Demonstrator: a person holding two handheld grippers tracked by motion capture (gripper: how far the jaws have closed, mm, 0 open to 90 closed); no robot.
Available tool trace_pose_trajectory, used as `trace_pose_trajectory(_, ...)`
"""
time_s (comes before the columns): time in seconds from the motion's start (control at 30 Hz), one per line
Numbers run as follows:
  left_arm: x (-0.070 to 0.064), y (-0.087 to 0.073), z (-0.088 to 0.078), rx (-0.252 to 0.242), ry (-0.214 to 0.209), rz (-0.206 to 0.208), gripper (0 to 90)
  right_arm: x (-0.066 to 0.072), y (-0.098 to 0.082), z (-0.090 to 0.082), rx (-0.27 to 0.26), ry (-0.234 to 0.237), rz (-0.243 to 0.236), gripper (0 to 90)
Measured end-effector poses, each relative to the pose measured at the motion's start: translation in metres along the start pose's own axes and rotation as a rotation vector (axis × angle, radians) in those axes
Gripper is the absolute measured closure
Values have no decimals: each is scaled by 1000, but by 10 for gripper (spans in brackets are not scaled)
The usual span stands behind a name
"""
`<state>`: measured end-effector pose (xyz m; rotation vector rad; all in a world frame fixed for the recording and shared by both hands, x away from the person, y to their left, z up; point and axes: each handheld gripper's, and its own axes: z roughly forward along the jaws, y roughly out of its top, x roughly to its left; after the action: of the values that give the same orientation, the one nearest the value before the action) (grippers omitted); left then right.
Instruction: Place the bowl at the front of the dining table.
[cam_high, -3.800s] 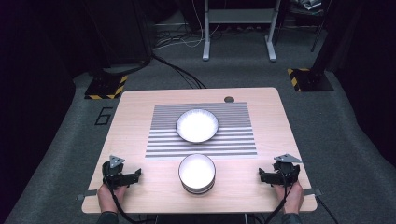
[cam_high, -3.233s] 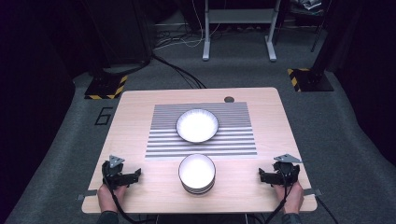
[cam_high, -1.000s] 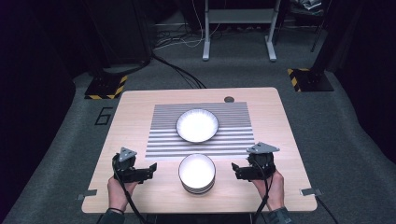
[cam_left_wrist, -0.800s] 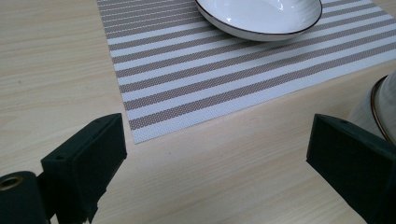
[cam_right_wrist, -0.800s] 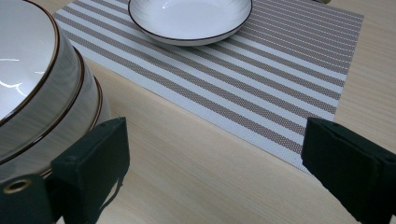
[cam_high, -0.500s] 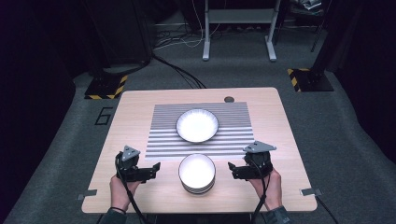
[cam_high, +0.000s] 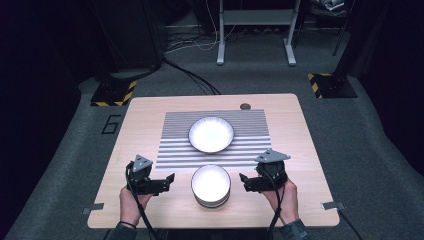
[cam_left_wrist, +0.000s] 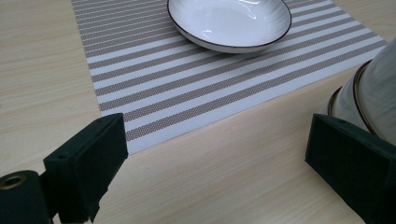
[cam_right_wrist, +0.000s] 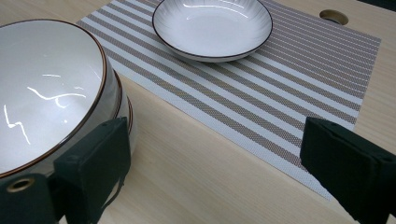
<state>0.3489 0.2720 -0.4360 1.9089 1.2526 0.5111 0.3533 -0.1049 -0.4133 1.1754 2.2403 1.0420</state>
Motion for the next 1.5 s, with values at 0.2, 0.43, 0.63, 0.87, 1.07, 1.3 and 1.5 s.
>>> trace_pose_trajectory(0.2,-5,4,-1,-4,-11,11,54,4,4,1,1,11,-14,79)
trace_pose_trajectory(0.43,-9,8,-1,-6,-17,19,56,9,9,2,-1,23,-30,82)
trace_pose_trajectory(0.63,-14,13,-3,-16,-31,25,59,15,14,3,4,35,-43,85)
trace_pose_trajectory(0.87,-25,19,-2,-21,-60,46,61,23,19,5,-1,53,-64,88)
trace_pose_trajectory(1.07,-32,24,0,-14,-83,71,61,29,22,7,9,68,-76,90)
trace_pose_trajectory(1.3,-41,27,5,6,-116,86,63,38,25,16,39,97,-77,109)
trace_pose_trajectory(1.5,-46,28,10,20,-136,94,62,42,26,22,63,103,-91,112)
